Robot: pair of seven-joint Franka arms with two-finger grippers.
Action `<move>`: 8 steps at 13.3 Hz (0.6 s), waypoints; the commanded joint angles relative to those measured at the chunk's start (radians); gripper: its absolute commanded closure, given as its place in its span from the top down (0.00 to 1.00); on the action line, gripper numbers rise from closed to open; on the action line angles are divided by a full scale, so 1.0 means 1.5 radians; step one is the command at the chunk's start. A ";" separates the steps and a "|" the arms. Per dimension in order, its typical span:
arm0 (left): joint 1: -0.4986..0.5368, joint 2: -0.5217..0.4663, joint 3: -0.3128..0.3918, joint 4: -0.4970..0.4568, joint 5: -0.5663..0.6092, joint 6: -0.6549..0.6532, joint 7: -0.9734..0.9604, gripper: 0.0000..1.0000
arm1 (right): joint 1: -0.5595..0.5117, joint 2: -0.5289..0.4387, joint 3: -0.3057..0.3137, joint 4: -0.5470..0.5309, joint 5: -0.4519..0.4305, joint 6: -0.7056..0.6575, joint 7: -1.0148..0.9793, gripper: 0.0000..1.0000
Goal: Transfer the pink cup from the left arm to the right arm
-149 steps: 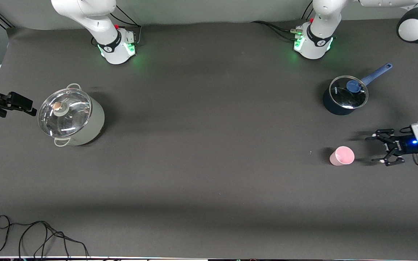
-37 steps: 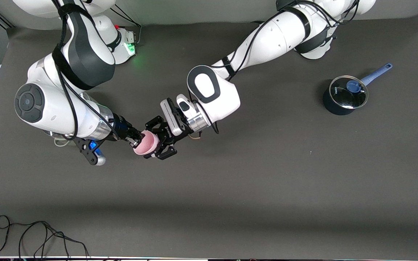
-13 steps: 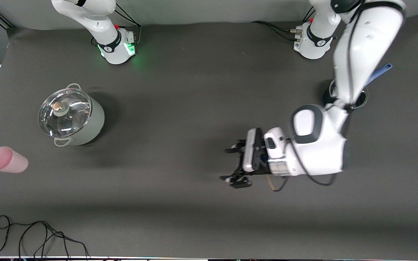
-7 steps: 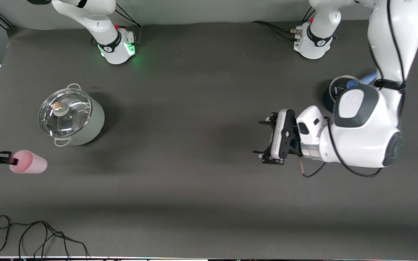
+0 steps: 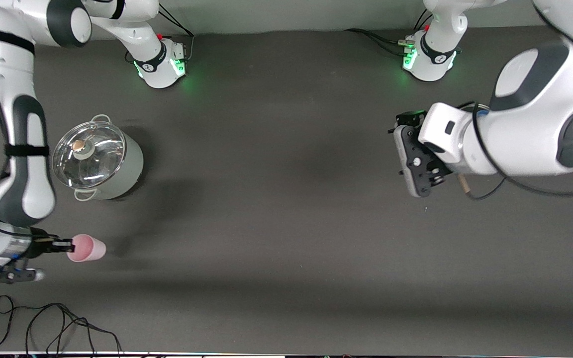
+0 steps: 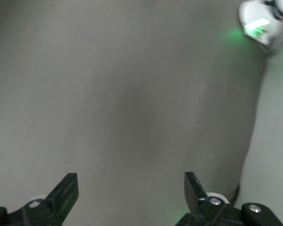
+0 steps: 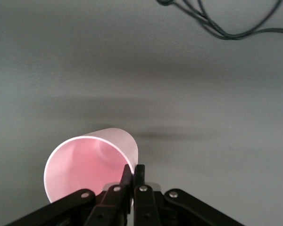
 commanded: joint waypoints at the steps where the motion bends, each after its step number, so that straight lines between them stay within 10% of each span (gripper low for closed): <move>1: 0.004 -0.016 0.004 0.005 0.072 -0.013 -0.196 1.00 | -0.001 0.017 -0.002 0.009 0.011 0.010 -0.048 0.00; 8: 0.033 -0.012 0.037 0.044 0.195 -0.021 -0.452 1.00 | -0.002 0.058 -0.002 0.010 0.012 0.045 -0.065 0.06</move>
